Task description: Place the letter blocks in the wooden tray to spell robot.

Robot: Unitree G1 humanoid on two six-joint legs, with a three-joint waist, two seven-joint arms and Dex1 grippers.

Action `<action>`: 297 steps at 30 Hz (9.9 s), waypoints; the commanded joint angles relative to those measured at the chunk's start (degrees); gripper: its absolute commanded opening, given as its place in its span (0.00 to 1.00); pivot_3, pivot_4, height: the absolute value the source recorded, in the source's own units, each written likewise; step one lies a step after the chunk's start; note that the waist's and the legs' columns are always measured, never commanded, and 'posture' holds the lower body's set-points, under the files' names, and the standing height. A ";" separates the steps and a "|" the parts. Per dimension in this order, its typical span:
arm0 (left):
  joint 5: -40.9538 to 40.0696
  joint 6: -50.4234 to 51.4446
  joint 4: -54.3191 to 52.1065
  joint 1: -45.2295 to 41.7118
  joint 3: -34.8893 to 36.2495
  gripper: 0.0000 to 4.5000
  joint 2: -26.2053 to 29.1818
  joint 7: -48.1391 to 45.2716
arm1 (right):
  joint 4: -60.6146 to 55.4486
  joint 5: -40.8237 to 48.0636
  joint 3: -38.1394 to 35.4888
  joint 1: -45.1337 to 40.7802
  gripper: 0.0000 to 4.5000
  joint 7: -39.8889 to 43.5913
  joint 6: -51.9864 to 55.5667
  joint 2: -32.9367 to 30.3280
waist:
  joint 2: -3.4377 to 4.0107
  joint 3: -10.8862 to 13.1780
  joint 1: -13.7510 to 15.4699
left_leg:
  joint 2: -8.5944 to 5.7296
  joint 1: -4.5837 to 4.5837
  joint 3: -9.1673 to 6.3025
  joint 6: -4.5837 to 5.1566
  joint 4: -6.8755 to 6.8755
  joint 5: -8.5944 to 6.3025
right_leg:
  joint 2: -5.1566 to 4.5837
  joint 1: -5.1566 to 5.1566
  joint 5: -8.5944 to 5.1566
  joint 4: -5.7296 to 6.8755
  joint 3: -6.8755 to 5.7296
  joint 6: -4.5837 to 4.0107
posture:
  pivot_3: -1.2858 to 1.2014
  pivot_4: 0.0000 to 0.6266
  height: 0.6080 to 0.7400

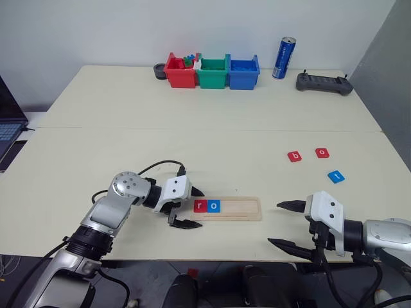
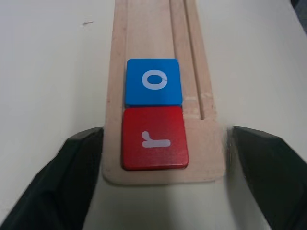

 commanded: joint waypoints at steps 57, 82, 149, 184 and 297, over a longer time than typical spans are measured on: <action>-16.96 12.96 -22.45 9.17 15.20 1.00 7.76 9.18 | 57.84 -22.91 2.22 -35.11 0.33 -35.15 -5.56 32.61 | -0.02 0.05 -0.45 | 0.03 0.01 0.01 0.00 -0.05 0.00 | -0.01 -0.07 0.17 0.08 -0.01 -0.31 | 0.52 0.24 1.00; -16.59 11.99 -19.91 5.14 11.05 1.00 7.85 4.89 | 4.30 -25.44 5.17 -4.60 0.63 -52.51 18.95 53.84 | 0.05 0.06 -0.92 | 0.13 0.00 0.04 -0.03 -0.10 0.01 | 0.07 -0.17 -0.06 0.05 0.04 -0.04 | 0.52 0.24 1.00; -10.04 4.25 -18.77 13.73 14.58 1.00 15.26 7.70 | 28.39 -29.10 39.41 -43.30 0.33 13.77 -3.67 15.52 | 0.02 0.18 -0.52 | 0.10 -0.08 -0.02 0.06 -0.05 -0.04 | 0.02 -0.17 0.11 0.03 -0.09 -0.36 | 0.52 0.24 1.00; -7.48 -9.41 -8.29 17.51 13.45 1.00 12.51 7.80 | 25.08 -26.78 34.93 -44.77 0.99 15.04 0.30 18.30 | 0.02 0.18 -0.65 | 0.11 -0.07 -0.06 0.06 -0.05 -0.04 | 0.02 -0.18 0.12 0.06 -0.13 -0.37 | 0.52 0.24 1.00; -10.68 0.65 -14.01 11.17 12.57 1.00 10.94 5.71 | 6.69 -24.90 -2.42 -21.63 1.00 -47.53 24.34 52.19 | 0.14 0.18 -2.06 | 0.12 -0.05 0.01 0.05 -0.12 -0.03 | 0.05 -0.20 0.09 0.07 -0.01 -0.33 | 0.52 0.24 1.00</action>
